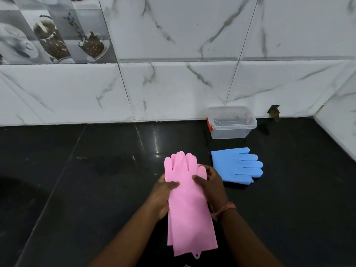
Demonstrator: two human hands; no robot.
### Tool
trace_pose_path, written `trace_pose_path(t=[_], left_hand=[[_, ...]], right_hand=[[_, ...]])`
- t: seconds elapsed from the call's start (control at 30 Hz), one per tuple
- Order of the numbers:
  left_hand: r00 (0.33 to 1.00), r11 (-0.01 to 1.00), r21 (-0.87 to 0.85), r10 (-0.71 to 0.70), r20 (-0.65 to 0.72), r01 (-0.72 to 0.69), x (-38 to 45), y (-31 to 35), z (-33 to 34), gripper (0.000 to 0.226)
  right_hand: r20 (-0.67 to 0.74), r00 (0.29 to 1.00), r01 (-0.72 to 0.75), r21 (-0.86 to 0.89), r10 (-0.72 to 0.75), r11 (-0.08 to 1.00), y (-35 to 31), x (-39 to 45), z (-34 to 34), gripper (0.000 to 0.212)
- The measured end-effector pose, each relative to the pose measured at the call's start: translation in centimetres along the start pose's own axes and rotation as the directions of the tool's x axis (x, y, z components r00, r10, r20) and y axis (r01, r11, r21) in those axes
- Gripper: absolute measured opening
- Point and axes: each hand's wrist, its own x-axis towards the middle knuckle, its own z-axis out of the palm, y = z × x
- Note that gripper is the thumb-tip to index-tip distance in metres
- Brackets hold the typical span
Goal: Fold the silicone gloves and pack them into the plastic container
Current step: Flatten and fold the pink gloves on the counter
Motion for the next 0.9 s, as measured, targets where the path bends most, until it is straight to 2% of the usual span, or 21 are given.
trace_pose_path(t=[0.1, 0.23, 0.37, 0.47, 0.63, 0.9], left_hand=[[0.986, 0.997, 0.065, -0.024, -0.164, 0.035, 1.4, -0.1, -0.8, 0.044], [0.981, 0.969, 0.245, 0.012, -0.194, 0.037, 1.9, 0.5, -0.4, 0.028], [0.969, 0.929, 0.37, 0.102, -0.227, -0.012, 2.6, 0.9, -0.2, 0.029], [0.956, 0.917, 0.394, 0.167, -0.239, -0.062, 3.1, 1.2, -0.4, 0.031], [0.954, 0.921, 0.376, 0.195, -0.229, -0.098, 3.9, 1.7, -0.3, 0.025], [0.951, 0.925, 0.374, 0.167, -0.261, -0.06, 4.6, 1.0, -0.4, 0.028]], right_hand=[[0.006, 1.0, -0.016, -0.011, 0.016, 1.0, 0.4, 0.1, 0.4, 0.065], [-0.045, 0.999, -0.025, -0.078, 0.022, 0.997, 0.8, 0.3, 1.3, 0.061], [-0.014, 1.0, 0.009, -0.041, -0.009, 0.999, 0.5, 0.6, 1.8, 0.055], [0.017, 1.0, -0.006, 0.04, 0.005, 0.999, 0.4, 1.0, 1.9, 0.05], [-0.016, 1.0, -0.012, 0.126, 0.014, 0.992, 0.6, 1.6, 2.2, 0.049], [-0.044, 0.999, -0.028, 0.077, 0.032, 0.997, 0.4, 2.4, 2.6, 0.045]])
